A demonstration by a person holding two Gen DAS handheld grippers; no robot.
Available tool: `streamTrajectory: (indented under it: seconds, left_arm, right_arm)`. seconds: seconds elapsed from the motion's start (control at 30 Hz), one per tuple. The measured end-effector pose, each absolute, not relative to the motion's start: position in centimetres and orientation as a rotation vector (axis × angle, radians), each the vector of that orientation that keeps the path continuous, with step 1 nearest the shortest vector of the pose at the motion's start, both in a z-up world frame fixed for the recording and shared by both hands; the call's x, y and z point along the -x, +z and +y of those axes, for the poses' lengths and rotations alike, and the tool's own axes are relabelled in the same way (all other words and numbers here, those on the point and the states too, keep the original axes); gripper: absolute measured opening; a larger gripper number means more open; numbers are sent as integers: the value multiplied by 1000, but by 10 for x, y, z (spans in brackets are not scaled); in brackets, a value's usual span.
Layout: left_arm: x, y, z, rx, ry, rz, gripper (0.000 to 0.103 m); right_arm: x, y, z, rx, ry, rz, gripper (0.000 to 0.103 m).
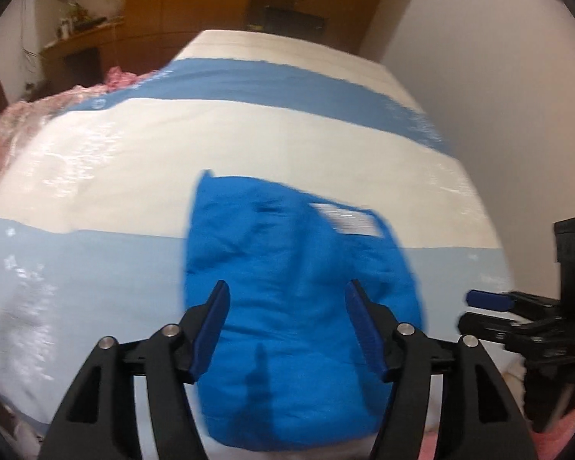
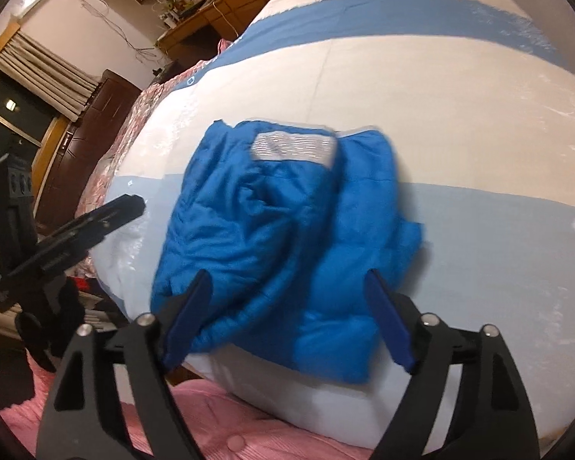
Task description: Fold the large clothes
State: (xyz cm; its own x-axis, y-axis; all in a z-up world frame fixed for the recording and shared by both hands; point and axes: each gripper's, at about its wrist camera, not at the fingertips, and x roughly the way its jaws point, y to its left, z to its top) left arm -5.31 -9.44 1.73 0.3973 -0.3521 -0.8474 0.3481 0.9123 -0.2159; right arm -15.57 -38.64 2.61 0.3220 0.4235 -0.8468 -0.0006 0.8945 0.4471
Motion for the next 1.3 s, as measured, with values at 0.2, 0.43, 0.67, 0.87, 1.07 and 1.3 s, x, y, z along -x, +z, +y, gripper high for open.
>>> streamTrajectory:
  seconds: [0.2,0.43,0.67,0.87,1.07,1.3]
  left_arm:
    - [29,-2,-76,-29,-424,1110,63]
    - [15,-16,-70,-71,-475,1130,63]
    - [1,-28,-72,-100,-494,1148,63]
    - [-8,-32,-74,-110,-506,1155,63]
    - [-9,-37,-75,-101,-501,1171,63]
    - [4,-20,-71,-14,-530,1156,63]
  right_arm:
    - [121,-4,-368,-529,296,1313,85]
    - [107,-34,-364,-561,207,1383,85]
    - [99,-39,-341,-477,181,1408,76]
    - [93,-36,-330,-427,179,1397,39]
    - [99,-7,-321,-330,223,1295,11]
    - [122,60,-339,-287,287,1149,8]
